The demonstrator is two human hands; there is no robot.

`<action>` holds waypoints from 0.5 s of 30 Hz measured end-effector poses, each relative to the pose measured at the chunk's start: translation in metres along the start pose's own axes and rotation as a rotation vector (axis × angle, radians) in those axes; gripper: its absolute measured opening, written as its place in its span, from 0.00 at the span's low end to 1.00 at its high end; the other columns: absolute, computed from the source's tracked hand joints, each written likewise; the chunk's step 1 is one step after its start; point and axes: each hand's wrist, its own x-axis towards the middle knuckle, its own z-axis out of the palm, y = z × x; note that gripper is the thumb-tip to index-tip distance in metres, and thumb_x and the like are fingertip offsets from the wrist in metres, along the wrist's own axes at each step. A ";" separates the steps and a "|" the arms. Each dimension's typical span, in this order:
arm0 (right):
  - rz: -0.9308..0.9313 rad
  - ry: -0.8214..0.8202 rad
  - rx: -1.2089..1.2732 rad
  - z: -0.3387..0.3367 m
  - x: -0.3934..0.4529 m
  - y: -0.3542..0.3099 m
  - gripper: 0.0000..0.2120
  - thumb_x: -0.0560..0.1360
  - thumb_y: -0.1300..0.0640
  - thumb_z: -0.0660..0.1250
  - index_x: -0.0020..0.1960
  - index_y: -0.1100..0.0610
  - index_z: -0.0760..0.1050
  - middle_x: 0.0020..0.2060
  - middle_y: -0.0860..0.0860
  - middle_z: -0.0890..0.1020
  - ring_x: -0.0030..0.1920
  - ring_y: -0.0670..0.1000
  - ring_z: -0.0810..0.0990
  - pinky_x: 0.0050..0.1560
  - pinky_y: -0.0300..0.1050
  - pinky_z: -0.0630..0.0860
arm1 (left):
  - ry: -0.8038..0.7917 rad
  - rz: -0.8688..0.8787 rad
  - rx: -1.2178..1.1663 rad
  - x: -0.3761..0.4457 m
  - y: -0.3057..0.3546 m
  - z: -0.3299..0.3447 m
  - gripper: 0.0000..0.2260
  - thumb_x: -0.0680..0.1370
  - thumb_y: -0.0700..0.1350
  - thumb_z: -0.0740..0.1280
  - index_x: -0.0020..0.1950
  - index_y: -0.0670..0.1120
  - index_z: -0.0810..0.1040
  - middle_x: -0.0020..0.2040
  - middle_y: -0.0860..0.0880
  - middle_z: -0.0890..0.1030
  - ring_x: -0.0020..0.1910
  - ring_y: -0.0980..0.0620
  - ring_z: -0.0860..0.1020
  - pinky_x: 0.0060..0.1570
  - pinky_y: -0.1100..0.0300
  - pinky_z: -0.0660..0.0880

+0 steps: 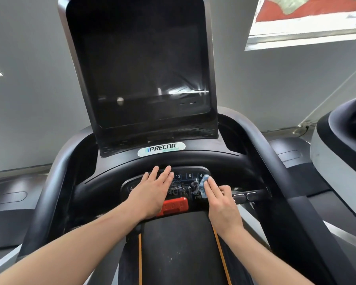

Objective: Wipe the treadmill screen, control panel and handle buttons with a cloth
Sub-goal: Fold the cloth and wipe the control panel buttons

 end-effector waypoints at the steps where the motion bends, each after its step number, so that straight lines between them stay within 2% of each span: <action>1: 0.000 -0.004 0.007 -0.001 0.005 -0.001 0.35 0.65 0.76 0.72 0.72 0.66 0.76 0.71 0.56 0.77 0.47 0.57 0.71 0.48 0.51 0.82 | 0.000 -0.003 -0.003 0.000 0.000 -0.001 0.39 0.80 0.34 0.57 0.86 0.47 0.39 0.85 0.49 0.36 0.84 0.38 0.41 0.83 0.42 0.49; 5: 0.026 -0.015 0.004 -0.006 0.047 -0.006 0.35 0.67 0.74 0.71 0.74 0.65 0.72 0.71 0.53 0.76 0.47 0.55 0.68 0.49 0.49 0.80 | -0.012 0.005 -0.025 0.002 0.000 -0.001 0.39 0.80 0.34 0.57 0.86 0.47 0.39 0.85 0.50 0.36 0.84 0.38 0.41 0.83 0.41 0.48; 9: -0.054 -0.052 -0.097 -0.003 0.004 -0.008 0.33 0.68 0.75 0.68 0.73 0.68 0.73 0.73 0.60 0.75 0.47 0.57 0.69 0.51 0.48 0.78 | -0.025 -0.005 -0.035 0.000 0.000 -0.001 0.40 0.80 0.36 0.59 0.86 0.47 0.39 0.85 0.50 0.35 0.84 0.38 0.41 0.83 0.40 0.48; 12: -0.078 -0.072 -0.144 -0.001 0.003 -0.007 0.33 0.67 0.72 0.71 0.73 0.68 0.74 0.72 0.61 0.77 0.51 0.59 0.71 0.49 0.52 0.81 | -0.017 0.000 -0.038 0.000 -0.002 0.000 0.40 0.80 0.36 0.59 0.86 0.47 0.39 0.85 0.50 0.35 0.84 0.38 0.40 0.83 0.41 0.47; 14: -0.012 -0.047 -0.130 0.000 0.026 -0.011 0.33 0.68 0.70 0.69 0.74 0.66 0.73 0.72 0.58 0.77 0.51 0.60 0.73 0.47 0.55 0.81 | -0.008 0.007 -0.030 0.000 -0.003 0.001 0.39 0.81 0.36 0.59 0.86 0.47 0.39 0.85 0.50 0.35 0.84 0.38 0.41 0.83 0.41 0.48; 15: 0.014 -0.046 -0.137 -0.002 0.030 -0.015 0.34 0.68 0.69 0.68 0.75 0.65 0.72 0.73 0.57 0.77 0.53 0.61 0.75 0.49 0.56 0.82 | -0.007 0.007 -0.029 0.000 -0.003 0.001 0.39 0.81 0.37 0.59 0.86 0.47 0.39 0.85 0.50 0.36 0.84 0.38 0.41 0.83 0.41 0.48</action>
